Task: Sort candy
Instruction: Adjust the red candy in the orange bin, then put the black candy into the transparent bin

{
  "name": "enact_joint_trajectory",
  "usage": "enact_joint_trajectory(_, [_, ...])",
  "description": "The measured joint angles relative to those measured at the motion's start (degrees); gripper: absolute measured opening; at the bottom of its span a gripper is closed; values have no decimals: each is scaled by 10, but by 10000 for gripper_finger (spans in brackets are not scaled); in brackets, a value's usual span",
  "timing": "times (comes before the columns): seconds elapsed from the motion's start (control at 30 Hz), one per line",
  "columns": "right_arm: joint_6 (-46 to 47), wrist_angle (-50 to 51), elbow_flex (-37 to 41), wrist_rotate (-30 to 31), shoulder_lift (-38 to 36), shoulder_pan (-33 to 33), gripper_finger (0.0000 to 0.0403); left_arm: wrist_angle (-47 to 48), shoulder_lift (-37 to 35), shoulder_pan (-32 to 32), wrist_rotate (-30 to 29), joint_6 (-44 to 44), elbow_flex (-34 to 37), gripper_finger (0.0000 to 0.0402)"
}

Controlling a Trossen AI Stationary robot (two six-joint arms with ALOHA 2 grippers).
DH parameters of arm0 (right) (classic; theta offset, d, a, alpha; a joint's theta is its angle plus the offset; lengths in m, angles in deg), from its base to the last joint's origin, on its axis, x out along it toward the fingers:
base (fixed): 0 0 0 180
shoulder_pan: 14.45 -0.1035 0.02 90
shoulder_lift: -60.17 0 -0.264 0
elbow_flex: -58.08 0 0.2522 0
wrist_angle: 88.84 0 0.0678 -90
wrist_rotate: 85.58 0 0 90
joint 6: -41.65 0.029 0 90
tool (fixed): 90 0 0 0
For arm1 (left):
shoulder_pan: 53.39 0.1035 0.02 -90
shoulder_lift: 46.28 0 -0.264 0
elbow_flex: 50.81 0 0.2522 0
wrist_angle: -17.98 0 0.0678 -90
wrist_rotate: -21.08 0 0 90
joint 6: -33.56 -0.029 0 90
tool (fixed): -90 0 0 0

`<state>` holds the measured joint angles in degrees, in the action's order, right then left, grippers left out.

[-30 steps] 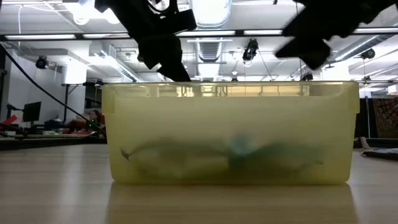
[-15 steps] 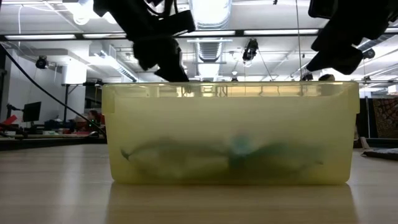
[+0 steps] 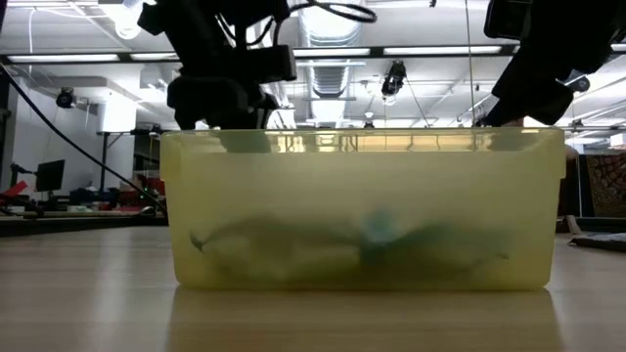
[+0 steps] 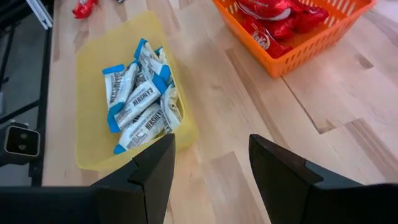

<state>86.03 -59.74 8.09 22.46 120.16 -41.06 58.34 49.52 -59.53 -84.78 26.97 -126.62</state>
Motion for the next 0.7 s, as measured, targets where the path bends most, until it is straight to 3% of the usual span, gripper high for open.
enact_joint_trajectory(0.33, [75,33,-1,-1,-4,4,194,-19,1,-2,0,6,-1,0])
enact_joint_trajectory(0.57, [229,308,-84,3,-3,33,194,-29,-73,-32,-1,22,-4,0])
enact_joint_trajectory(0.7, [266,425,-130,31,18,79,194,-68,-112,-62,-14,26,2,0])
